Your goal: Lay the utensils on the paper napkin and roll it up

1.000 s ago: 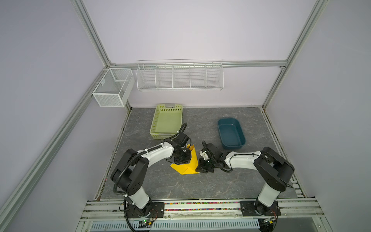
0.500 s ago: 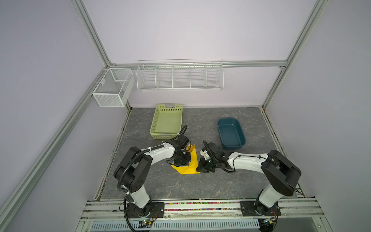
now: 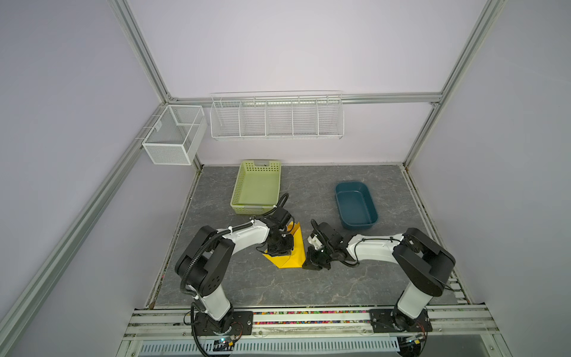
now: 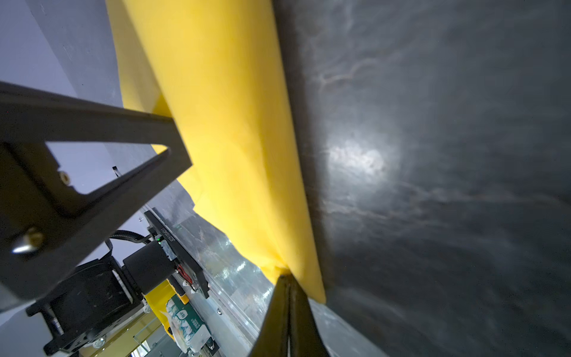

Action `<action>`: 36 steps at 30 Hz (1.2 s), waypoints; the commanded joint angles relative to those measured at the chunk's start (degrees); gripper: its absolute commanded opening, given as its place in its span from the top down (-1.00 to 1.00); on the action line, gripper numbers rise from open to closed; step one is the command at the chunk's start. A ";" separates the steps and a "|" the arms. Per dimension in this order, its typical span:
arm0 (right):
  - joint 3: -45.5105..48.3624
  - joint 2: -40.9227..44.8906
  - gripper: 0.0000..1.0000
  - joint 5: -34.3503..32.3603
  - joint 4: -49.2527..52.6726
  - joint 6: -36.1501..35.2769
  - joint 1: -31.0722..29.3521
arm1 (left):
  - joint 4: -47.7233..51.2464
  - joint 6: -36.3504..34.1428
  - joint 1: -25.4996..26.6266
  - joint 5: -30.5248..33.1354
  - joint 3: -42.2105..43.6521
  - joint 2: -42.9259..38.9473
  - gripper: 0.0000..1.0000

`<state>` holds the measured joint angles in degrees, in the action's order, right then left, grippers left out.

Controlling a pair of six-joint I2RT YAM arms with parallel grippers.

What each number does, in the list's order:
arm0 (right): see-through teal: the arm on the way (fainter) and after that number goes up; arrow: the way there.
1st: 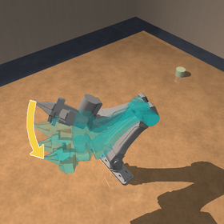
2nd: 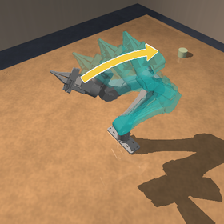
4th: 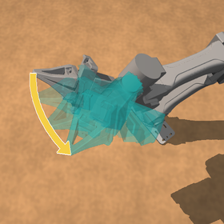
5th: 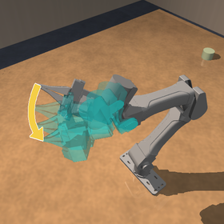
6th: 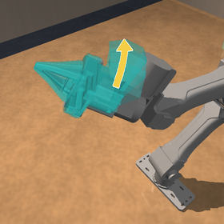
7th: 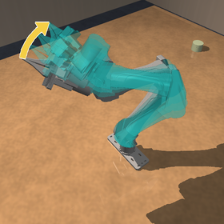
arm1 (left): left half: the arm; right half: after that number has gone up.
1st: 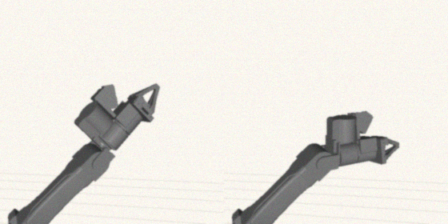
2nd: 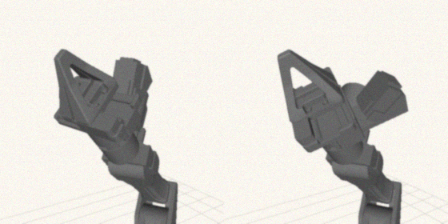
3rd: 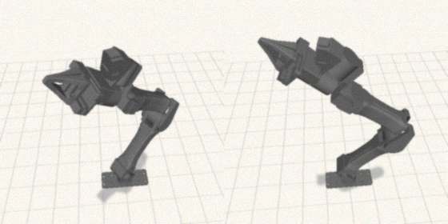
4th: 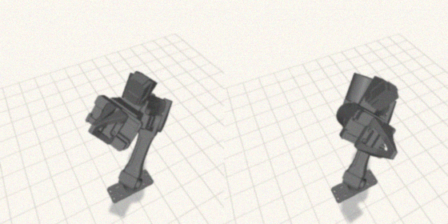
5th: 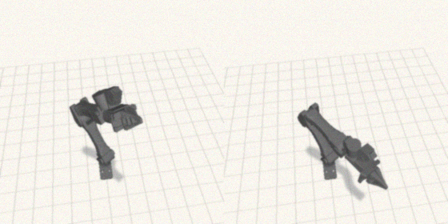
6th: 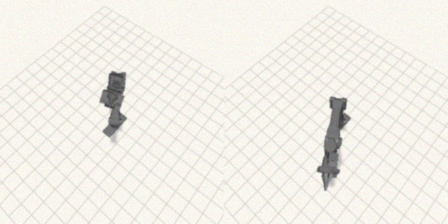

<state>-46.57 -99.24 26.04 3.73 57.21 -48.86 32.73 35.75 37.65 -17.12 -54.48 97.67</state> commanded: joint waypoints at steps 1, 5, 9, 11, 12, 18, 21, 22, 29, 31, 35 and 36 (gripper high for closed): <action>1.47 -0.42 0.87 -0.49 1.12 1.44 -0.30 | 2.39 -0.99 0.14 4.45 1.25 1.26 0.99; 0.88 2.95 0.87 -0.46 0.17 1.01 -0.27 | 2.23 -0.97 0.14 4.43 1.70 1.10 0.99; -1.26 4.32 0.87 -0.52 0.70 0.10 0.14 | 2.18 -1.12 0.14 4.31 1.85 0.94 0.99; -2.59 3.39 0.87 0.00 0.21 -0.10 0.60 | 2.09 -1.11 0.14 4.29 1.92 0.77 1.00; -3.39 2.44 0.87 0.47 -0.02 -0.15 0.99 | 2.10 -1.12 0.13 4.29 1.90 0.77 1.00; -9.59 -4.24 0.87 2.61 -0.34 -1.48 2.62 | 2.00 -1.21 0.14 4.32 2.29 0.29 1.00; -10.97 -6.58 0.87 2.71 -0.52 -1.91 3.19 | 2.16 -1.29 0.14 4.38 2.30 0.18 1.00; -11.39 -7.32 0.87 2.65 -0.28 -2.11 3.32 | 2.23 -1.32 0.15 4.49 2.36 0.13 1.00; -12.32 -9.98 0.87 -1.14 4.50 -3.76 3.91 | 3.67 -1.64 0.09 6.34 2.40 -0.67 1.00; -12.02 -10.18 0.87 -2.00 5.53 -3.95 3.96 | 4.46 -1.79 0.14 7.38 2.24 -1.17 1.00; -11.38 -9.81 0.86 -0.80 3.55 -3.57 4.02 | 5.15 -2.00 0.12 7.46 1.91 -1.52 1.00; -11.11 -9.34 0.85 0.27 1.67 -3.04 4.01 | 5.23 -2.21 0.21 7.41 1.79 -1.43 1.00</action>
<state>-58.50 -108.47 27.09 4.78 53.98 -45.45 33.95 34.70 37.95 -13.50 -54.00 96.33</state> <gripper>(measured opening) 0.072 0.047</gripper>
